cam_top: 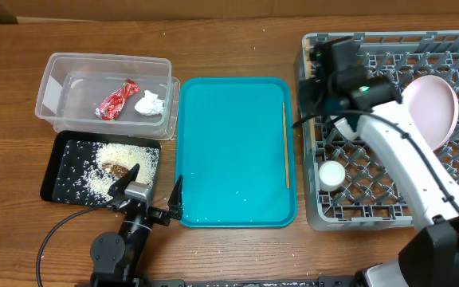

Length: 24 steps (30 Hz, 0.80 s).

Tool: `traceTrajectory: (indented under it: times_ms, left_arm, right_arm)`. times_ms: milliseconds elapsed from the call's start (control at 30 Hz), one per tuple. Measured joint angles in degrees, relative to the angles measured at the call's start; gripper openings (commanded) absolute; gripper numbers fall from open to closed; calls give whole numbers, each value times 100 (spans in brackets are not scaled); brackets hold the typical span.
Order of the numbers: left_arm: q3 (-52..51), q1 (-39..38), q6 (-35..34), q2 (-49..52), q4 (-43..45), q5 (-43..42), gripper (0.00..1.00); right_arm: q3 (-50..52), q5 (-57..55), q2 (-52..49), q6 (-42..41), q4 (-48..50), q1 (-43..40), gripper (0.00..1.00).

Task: Sort waste into correct bins and load items into the dishwasher
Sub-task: 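Grasp one chopstick with the right gripper and place it in the rack, then return the right gripper to the remaining chopstick on the tray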

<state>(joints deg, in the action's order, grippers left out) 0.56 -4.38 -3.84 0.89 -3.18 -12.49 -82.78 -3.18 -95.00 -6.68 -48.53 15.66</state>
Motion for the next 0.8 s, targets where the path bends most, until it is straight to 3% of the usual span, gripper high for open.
traceTrajectory:
  times_ms: [100,167,300,467,800]
  left_arm:
    - [0,0,0,2,0,0,100]
    - [0,0,0,2,2,0,100]
    - [0,0,0,0,2,0,100]
    - [0,0,0,2,2,0,100]
    - [0,0,-2,2,2,0,100]
  right_arm:
    - [33,-83,-118,109,55,-247,4]
    - [57,-127,-278,188,42,-299,24]
    - [136,-144,-621,411,-48,-258,33]
    - [153,-105,-577,459,-199,90,38]
    - [247,-151,-520,-11,-264,1416,37]
